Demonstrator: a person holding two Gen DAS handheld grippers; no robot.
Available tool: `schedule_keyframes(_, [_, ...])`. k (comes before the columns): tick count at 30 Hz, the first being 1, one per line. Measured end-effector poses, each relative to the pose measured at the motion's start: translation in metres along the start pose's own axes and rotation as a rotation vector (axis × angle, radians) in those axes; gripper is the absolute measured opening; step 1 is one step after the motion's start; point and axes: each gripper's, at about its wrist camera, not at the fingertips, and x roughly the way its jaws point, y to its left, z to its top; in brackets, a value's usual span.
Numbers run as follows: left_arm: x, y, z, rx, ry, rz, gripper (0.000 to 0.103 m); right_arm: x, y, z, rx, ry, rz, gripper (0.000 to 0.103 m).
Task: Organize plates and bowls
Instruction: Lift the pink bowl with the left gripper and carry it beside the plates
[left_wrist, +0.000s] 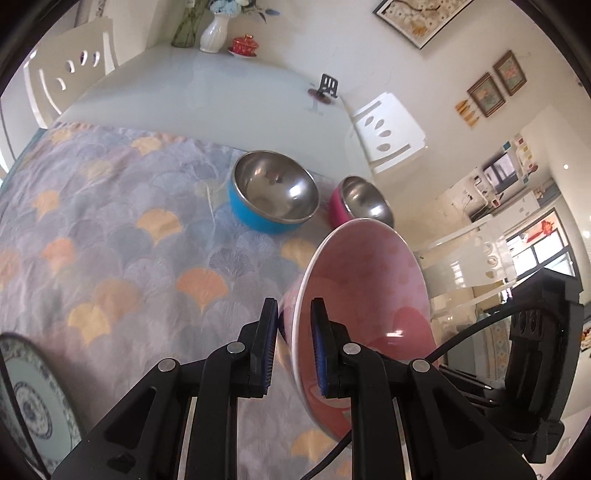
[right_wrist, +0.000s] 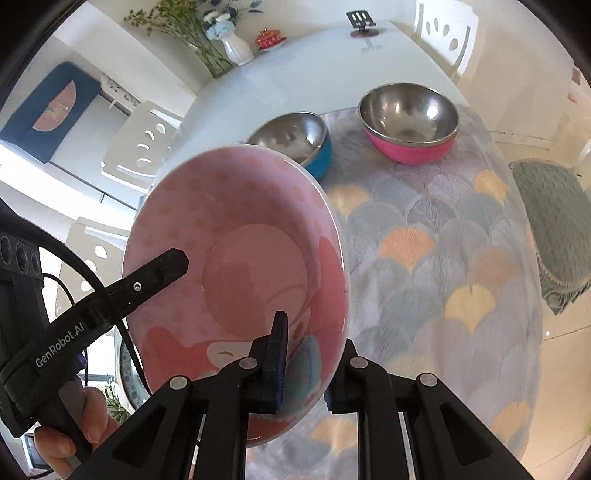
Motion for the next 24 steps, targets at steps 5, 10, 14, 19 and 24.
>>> schedule_keyframes(5, [-0.011,0.011,-0.025,-0.010,0.050,-0.038,0.015,-0.006,0.014,-0.031,0.036,0.019,-0.019,0.015])
schedule_keyframes(10, [-0.008,0.021,-0.058,-0.015,0.112,-0.033,0.015,0.004,0.014,-0.062,0.061,0.059,-0.053,0.015])
schedule_keyframes(14, [0.004,0.030,-0.081,-0.023,0.168,-0.029,0.015,0.016,0.010,-0.081,0.072,0.089,-0.083,0.015])
schedule_keyframes(19, [0.020,0.036,-0.099,-0.022,0.227,-0.021,0.015,0.031,0.000,-0.094,0.095,0.118,-0.104,0.015])
schedule_keyframes(24, [0.031,0.042,-0.108,-0.033,0.247,-0.022,0.015,0.038,-0.007,-0.102,0.127,0.121,-0.106,0.015])
